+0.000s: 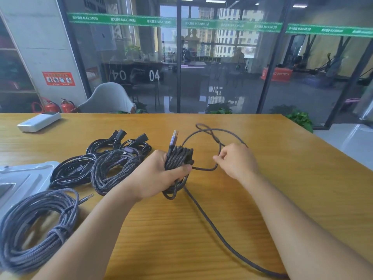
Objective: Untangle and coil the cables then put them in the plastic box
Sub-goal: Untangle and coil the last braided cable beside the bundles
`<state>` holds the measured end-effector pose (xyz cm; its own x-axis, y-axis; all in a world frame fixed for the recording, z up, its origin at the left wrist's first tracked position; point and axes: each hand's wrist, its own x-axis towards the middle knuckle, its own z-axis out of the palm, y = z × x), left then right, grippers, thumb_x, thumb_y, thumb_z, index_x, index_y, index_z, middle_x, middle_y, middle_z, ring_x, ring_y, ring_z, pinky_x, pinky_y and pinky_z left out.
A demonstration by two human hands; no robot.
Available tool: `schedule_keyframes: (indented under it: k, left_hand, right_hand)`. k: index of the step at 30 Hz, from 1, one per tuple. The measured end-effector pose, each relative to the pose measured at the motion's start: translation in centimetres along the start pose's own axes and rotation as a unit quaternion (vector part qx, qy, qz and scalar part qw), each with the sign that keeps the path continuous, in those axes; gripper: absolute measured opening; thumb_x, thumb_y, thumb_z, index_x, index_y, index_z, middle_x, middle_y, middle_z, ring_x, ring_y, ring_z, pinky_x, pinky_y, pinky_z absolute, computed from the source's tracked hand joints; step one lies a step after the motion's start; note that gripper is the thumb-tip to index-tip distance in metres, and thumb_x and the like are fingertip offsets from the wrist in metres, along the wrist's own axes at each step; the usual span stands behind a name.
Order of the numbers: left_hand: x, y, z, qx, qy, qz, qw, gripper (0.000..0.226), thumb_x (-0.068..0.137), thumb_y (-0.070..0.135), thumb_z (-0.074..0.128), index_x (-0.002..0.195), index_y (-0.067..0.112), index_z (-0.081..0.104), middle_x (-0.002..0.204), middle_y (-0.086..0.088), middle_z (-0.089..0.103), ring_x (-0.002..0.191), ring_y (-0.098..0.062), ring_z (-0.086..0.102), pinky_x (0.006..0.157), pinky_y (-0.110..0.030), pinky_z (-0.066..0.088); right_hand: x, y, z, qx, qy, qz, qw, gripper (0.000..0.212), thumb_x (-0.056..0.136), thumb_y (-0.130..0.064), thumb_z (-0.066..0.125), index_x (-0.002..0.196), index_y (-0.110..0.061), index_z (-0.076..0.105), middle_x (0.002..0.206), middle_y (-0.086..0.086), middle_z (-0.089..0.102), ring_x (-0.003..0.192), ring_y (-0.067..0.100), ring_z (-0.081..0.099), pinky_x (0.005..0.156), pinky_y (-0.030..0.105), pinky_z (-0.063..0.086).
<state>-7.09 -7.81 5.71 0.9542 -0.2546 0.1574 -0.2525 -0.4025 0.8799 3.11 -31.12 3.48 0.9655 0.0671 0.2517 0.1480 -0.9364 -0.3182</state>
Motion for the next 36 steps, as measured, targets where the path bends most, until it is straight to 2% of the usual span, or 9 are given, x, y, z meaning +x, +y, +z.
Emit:
schedule_keyframes:
  k: [2, 5, 7, 11, 16, 21, 25, 32, 36]
  left_hand:
    - [-0.1, -0.1, -0.2, -0.012, -0.001, -0.008, 1.0, 0.042, 0.102, 0.019, 0.066, 0.075, -0.007, 0.047, 0.052, 0.006, 0.038, 0.043, -0.011, 0.033, 0.045, -0.019, 0.031]
    - [-0.1, 0.1, -0.5, -0.026, 0.006, -0.007, 1.0, 0.041, 0.102, 0.018, 0.067, 0.067, 0.005, 0.05, 0.054, -0.001, 0.036, 0.043, -0.016, 0.028, 0.043, -0.022, 0.028]
    - [-0.2, 0.1, -0.9, -0.058, 0.02, -0.006, 0.998, 0.04, 0.1, 0.021, 0.069, 0.066, 0.008, 0.051, 0.056, -0.006, 0.033, 0.044, -0.019, 0.026, 0.045, -0.024, 0.024]
    - [-0.2, 0.0, -1.6, -0.095, 0.039, -0.012, 0.995, 0.039, 0.101, 0.02, 0.068, 0.067, 0.011, 0.053, 0.06, -0.012, 0.03, 0.05, -0.02, 0.023, 0.05, -0.038, 0.017]
    - [0.0, 0.1, -1.1, -0.107, 0.051, -0.017, 0.993, 0.042, 0.1, 0.028, 0.069, 0.071, 0.0, 0.059, 0.054, -0.01, 0.032, 0.048, -0.019, 0.025, 0.051, -0.041, 0.018]
    - [-0.2, 0.1, -2.8, -0.227, 0.131, -0.023, 0.965, 0.033, 0.098, 0.034, 0.066, 0.072, 0.013, 0.059, 0.055, 0.0, 0.026, 0.047, -0.015, 0.02, 0.048, -0.032, 0.017]
    - [-0.5, 0.7, -3.5, -0.32, 0.057, -0.022, 0.945, 0.034, 0.096, 0.039, 0.064, 0.072, 0.017, 0.053, 0.052, 0.007, 0.02, 0.042, -0.009, 0.016, 0.042, -0.024, 0.015]
    - [-1.0, 0.8, -3.4, -0.238, -0.069, -0.071, 0.966, 0.033, 0.093, 0.042, 0.071, 0.074, 0.016, 0.062, 0.057, 0.0, 0.019, 0.043, -0.013, 0.02, 0.041, -0.022, 0.023]
    - [-1.1, 1.3, -2.9, -0.17, -0.072, -0.06, 0.981, 0.029, 0.094, 0.037, 0.068, 0.081, 0.01, 0.07, 0.056, -0.001, 0.025, 0.045, -0.014, 0.025, 0.044, -0.022, 0.027]
  right_hand:
    - [-0.7, -1.4, -0.3, -0.064, 0.081, -0.091, 0.991, 0.007, 0.095, -0.028, 0.073, 0.095, -0.023, 0.068, 0.091, -0.008, 0.07, 0.086, 0.017, 0.066, 0.063, 0.027, 0.045]
    - [-1.6, -3.0, 0.2, 0.002, 0.155, -0.32, 0.935, 0.048, 0.083, 0.012, 0.064, 0.123, -0.015, 0.065, 0.122, -0.001, 0.062, 0.114, 0.02, 0.057, 0.091, 0.031, 0.05]
    - [-2.8, -4.4, 0.5, 0.179, 0.028, -0.333, 0.925, 0.058, 0.087, 0.015, 0.052, 0.137, -0.013, 0.061, 0.134, -0.002, 0.063, 0.129, 0.014, 0.055, 0.111, 0.031, 0.044]
    - [-3.4, -4.7, 0.3, 0.465, -0.182, -0.217, 0.839, 0.028, 0.11, -0.009, 0.048, 0.133, -0.013, 0.063, 0.126, 0.002, 0.072, 0.123, 0.014, 0.064, 0.107, 0.032, 0.05]
    - [-1.8, -3.2, -1.1, 0.364, -0.174, -0.263, 0.877, 0.03, 0.107, -0.04, 0.05, 0.098, -0.019, 0.07, 0.086, -0.002, 0.065, 0.088, 0.017, 0.062, 0.094, 0.05, 0.053]
    - [-1.3, -0.8, -3.4, 0.285, -0.269, -0.245, 0.887, 0.039, 0.107, -0.037, 0.053, 0.08, -0.013, 0.064, 0.075, 0.001, 0.057, 0.075, 0.015, 0.053, 0.078, 0.024, 0.045]
    - [-1.0, 0.0, -3.1, 0.149, -0.316, -0.181, 0.919, 0.04, 0.097, -0.06, 0.062, 0.075, -0.026, 0.069, 0.073, -0.009, 0.063, 0.069, 0.01, 0.054, 0.074, 0.032, 0.045]
    - [0.1, 0.0, -1.2, -0.038, -0.02, -0.239, 0.97, 0.065, 0.081, -0.092, 0.042, 0.069, -0.034, 0.069, 0.105, -0.01, 0.061, 0.125, 0.019, 0.042, 0.115, 0.039, 0.031]
    - [-0.6, -1.6, -1.5, -0.032, 0.1, -0.245, 0.964, 0.077, 0.09, -0.085, 0.041, 0.051, -0.019, 0.045, 0.046, -0.009, 0.046, 0.053, 0.016, 0.044, 0.059, 0.029, 0.039]
